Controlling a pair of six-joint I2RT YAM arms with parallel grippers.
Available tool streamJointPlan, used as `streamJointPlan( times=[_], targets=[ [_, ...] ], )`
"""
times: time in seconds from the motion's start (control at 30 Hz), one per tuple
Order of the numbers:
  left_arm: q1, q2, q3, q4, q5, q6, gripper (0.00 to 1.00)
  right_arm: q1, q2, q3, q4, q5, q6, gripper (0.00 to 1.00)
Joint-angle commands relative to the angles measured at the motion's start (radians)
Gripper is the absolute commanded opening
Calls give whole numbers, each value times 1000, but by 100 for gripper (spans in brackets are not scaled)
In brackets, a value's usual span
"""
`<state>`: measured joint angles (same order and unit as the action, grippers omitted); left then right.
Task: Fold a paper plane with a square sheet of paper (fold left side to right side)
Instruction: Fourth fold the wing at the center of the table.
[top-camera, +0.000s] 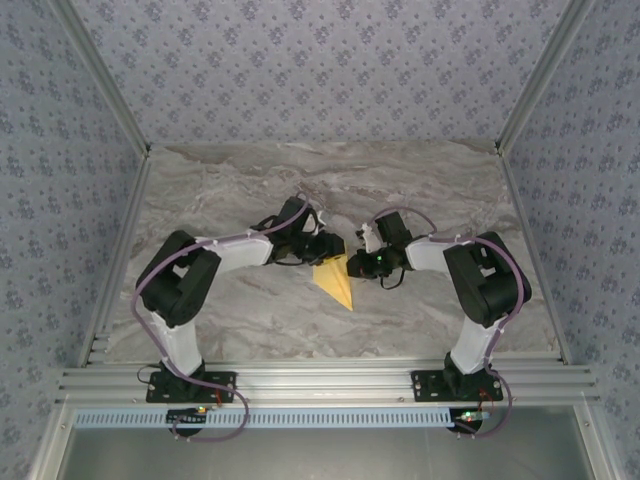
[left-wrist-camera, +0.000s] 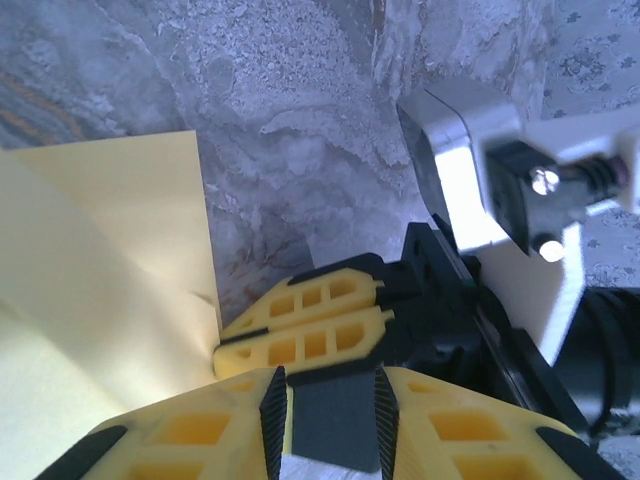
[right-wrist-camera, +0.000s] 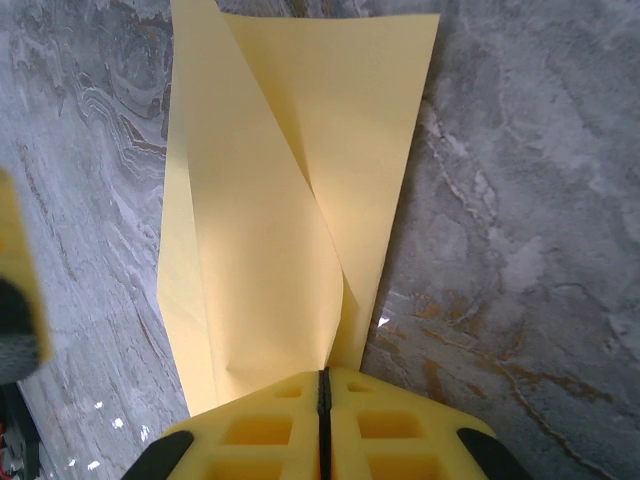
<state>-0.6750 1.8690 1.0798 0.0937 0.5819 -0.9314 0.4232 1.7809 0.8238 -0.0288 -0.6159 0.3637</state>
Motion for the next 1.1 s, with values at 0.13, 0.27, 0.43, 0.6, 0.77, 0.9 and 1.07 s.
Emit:
streamJointPlan(
  times=[0.13, 0.27, 0.43, 0.6, 0.77, 0.9, 1.07],
  targets=[
    [-10, 99, 54, 9, 31, -9, 30, 17, 37, 7, -74, 58, -33, 11],
    [-9, 108, 41, -28, -5, 9, 29, 21, 38, 13, -87, 65, -40, 11],
    [-10, 110, 15, -47, -31, 12, 29, 24, 38, 18, -99, 72, -47, 11],
    [-10, 111, -2, -74, -61, 23, 29, 26, 43, 22, -107, 76, -49, 11],
    [-8, 112, -25, -66, -72, 17, 29, 28, 45, 21, -108, 80, -48, 11],
    [-8, 123, -32, -65, -76, 17, 28, 29, 45, 25, -110, 76, -49, 11],
    [-8, 129, -49, -58, -80, 13, 27, 10, 1, 27, -74, 41, -28, 16]
  ],
)
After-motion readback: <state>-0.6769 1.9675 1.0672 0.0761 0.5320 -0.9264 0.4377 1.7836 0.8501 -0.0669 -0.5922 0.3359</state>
